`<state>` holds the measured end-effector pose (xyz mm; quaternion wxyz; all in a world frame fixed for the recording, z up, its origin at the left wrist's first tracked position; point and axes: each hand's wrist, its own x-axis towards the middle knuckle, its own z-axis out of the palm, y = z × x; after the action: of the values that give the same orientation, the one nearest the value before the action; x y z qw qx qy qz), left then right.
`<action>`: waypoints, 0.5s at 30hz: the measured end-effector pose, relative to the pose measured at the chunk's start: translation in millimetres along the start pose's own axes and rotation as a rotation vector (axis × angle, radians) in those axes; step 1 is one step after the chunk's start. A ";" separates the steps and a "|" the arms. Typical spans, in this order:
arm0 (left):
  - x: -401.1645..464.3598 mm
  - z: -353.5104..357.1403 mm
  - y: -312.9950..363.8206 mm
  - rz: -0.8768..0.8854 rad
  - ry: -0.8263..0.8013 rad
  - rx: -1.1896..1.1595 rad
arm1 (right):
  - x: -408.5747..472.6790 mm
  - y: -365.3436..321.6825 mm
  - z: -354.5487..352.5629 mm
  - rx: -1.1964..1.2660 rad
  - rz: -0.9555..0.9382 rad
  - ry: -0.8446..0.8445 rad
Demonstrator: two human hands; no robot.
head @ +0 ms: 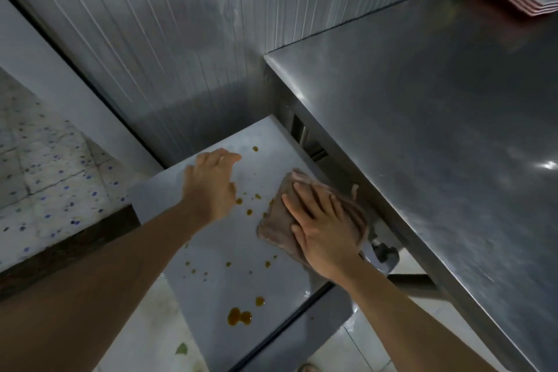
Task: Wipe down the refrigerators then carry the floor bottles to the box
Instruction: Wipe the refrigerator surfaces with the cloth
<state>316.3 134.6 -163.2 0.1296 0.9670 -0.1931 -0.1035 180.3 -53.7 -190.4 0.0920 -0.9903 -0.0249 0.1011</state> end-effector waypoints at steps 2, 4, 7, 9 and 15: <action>8.9 4.7 -19.5 -0.022 0.023 0.072 | 5.2 7.6 9.7 -0.035 0.025 0.010; 14.8 8.8 -35.1 -0.012 0.021 0.086 | 13.4 10.2 12.2 -0.050 0.046 0.011; 19.5 12.8 -50.5 0.056 0.039 -0.018 | 43.5 7.0 8.0 -0.041 0.099 0.012; 23.3 14.8 -56.6 0.093 0.018 -0.009 | 73.7 4.3 4.6 -0.038 0.101 0.030; 25.4 18.9 -58.4 0.047 0.035 -0.004 | 161.5 -10.5 -5.6 -0.049 0.059 0.047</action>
<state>354.8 172.5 -201.9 0.1372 0.9636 -0.2134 -0.0839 339.1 -33.3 -214.6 0.0653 -0.9947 0.0039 0.0797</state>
